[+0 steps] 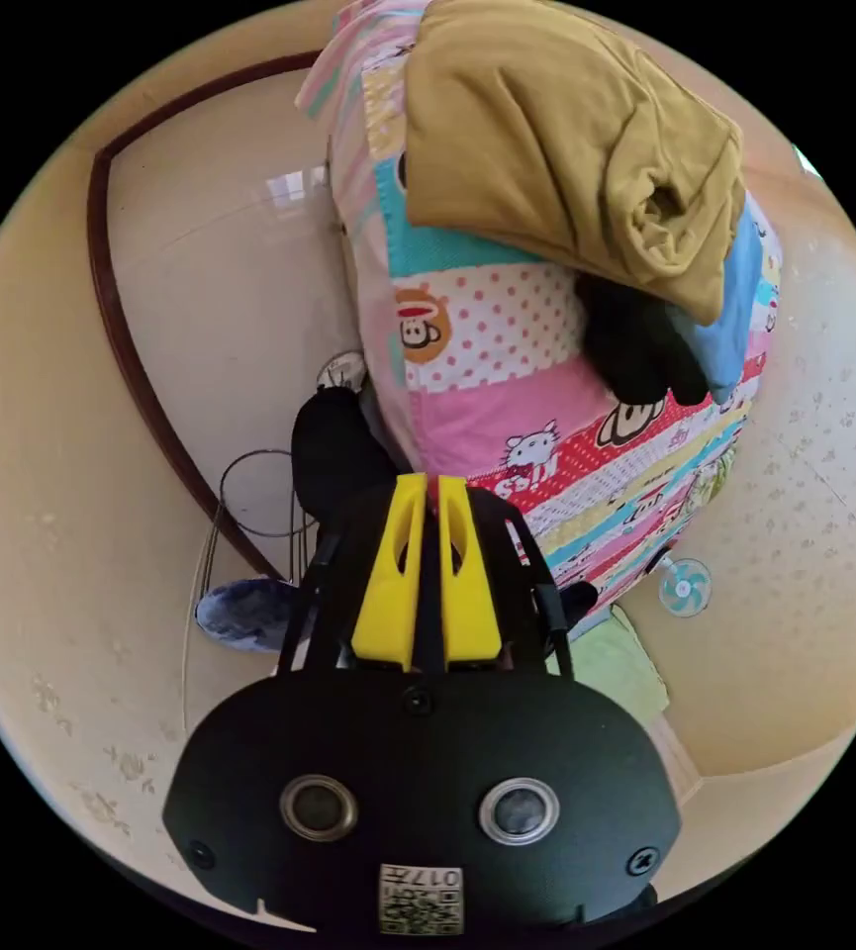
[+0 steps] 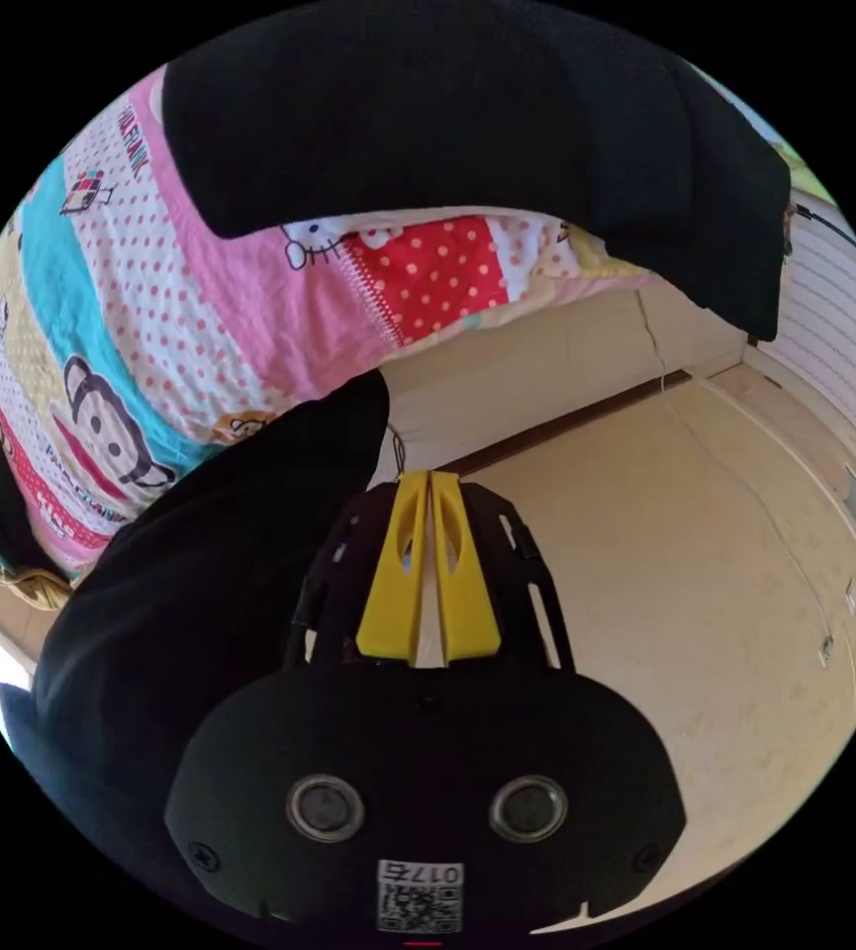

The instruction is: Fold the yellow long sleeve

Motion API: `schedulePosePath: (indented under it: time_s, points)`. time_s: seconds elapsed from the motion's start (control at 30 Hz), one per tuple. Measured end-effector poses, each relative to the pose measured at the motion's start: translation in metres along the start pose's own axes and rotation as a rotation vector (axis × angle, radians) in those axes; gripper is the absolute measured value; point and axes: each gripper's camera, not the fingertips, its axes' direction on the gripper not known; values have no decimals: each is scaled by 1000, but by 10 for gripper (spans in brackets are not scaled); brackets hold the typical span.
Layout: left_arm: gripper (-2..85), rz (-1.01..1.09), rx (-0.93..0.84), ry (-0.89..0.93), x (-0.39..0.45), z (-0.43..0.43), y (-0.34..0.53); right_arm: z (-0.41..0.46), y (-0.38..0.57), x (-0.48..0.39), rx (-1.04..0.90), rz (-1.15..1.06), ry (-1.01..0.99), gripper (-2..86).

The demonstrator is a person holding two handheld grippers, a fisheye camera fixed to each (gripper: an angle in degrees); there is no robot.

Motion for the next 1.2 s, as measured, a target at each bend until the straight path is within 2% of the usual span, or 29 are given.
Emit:
schedulePosePath:
  time_s: [0.13, 0.23, 0.33, 0.4, 0.5, 0.6, 0.7, 0.8, 0.83, 0.9, 0.97, 1.03, 1.07, 1.13, 1.17, 1.2]
  points:
    - [31, 91, 200, 79, 52, -58, -68, 14, 26, -37, 7, -31, -14, 4]
    - [47, 102, 342, 179, 72, -99, -114, 2, 45, -51, 109, -15, -134, 4]
    - [88, 167, 435, 345, 87, -125, -163, -8, 70, -62, 201, 2, -252, 3]
    - [107, 148, 457, 383, 93, -131, -193, -14, 86, -69, 252, 1, -296, 3]
    - [128, 71, 437, 348, 101, -124, -243, -23, 111, -86, 321, -54, -273, 3]
    - [137, 11, 319, 312, 110, -89, -291, -28, 136, -102, 360, -139, -134, 3]
    - [111, -25, 386, 210, 115, -73, -294, -23, 154, -98, 357, -132, -60, 3]
    - [77, 29, 418, 67, 125, -60, -282, -15, 166, -75, 342, -48, -200, 4]
    - [66, 51, 406, 49, 122, -56, -278, -11, 173, -63, 362, -16, -302, 4]
    - [43, 67, 362, 137, 105, -50, -272, -2, 181, -49, 379, -4, -466, 4]
    - [23, 119, 297, 341, 77, -45, -267, 6, 190, -47, 404, -113, -596, 4]
    - [11, 280, 227, 653, 49, -45, -249, 6, 199, -55, 436, -247, -596, 4]
    - [9, 340, 229, 688, 47, -49, -240, 4, 207, -63, 457, -334, -574, 4]
    - [4, 649, 206, 662, 57, -70, -193, -1, 222, -75, 489, -475, -561, 4]
    - [4, 723, 195, 660, 62, -75, -180, -7, 235, -83, 515, -592, -580, 4]
    - [2, 856, 167, 715, 69, -86, -156, -10, 241, -87, 529, -653, -595, 4]
